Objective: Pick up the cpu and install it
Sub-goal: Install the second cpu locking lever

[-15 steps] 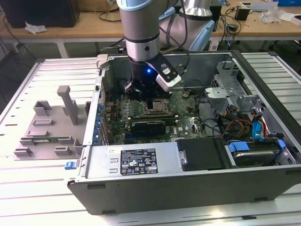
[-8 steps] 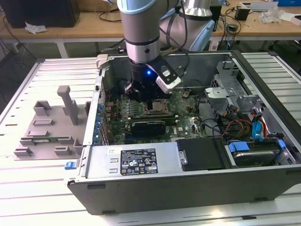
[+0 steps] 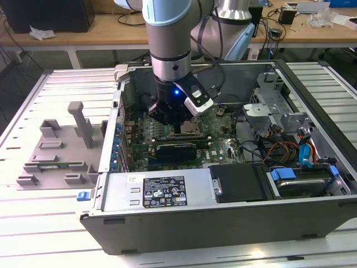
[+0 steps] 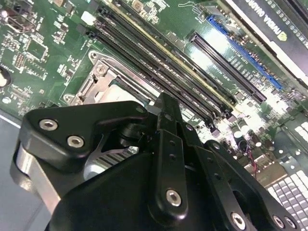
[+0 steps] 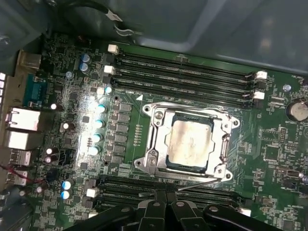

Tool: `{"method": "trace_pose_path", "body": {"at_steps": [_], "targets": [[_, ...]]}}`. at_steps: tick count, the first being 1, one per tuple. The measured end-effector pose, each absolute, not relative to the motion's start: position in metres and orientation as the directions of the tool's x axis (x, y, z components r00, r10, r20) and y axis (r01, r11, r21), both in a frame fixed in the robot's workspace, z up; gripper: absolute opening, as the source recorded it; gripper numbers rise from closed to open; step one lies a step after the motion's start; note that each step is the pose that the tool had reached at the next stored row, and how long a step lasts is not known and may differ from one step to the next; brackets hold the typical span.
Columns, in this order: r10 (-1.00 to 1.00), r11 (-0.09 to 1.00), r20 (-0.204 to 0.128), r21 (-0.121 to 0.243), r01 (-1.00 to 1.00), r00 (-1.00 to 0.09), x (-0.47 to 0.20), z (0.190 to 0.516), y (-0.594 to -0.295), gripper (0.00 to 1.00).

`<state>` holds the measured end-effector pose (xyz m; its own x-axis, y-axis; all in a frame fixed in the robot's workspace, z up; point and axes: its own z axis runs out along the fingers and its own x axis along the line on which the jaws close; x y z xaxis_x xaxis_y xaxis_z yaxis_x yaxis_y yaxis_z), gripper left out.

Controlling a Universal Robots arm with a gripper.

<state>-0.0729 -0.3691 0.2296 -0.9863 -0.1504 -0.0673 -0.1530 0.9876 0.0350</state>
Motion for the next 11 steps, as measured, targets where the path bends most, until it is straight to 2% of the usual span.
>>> {"method": "trace_pose_path", "body": {"at_steps": [8, 9, 11], "targets": [[-0.14, 0.989, -0.068, 0.038, -0.143, -0.988, -0.076, 0.2228, -0.3692, 0.11], [-0.14, 0.989, -0.061, 0.039, -0.142, -0.988, -0.076, 0.2223, -0.3691, 0.11], [-0.14, 0.989, -0.015, 0.046, -0.14, -0.99, -0.0759, 0.2216, -0.3692, 0.11]]}}
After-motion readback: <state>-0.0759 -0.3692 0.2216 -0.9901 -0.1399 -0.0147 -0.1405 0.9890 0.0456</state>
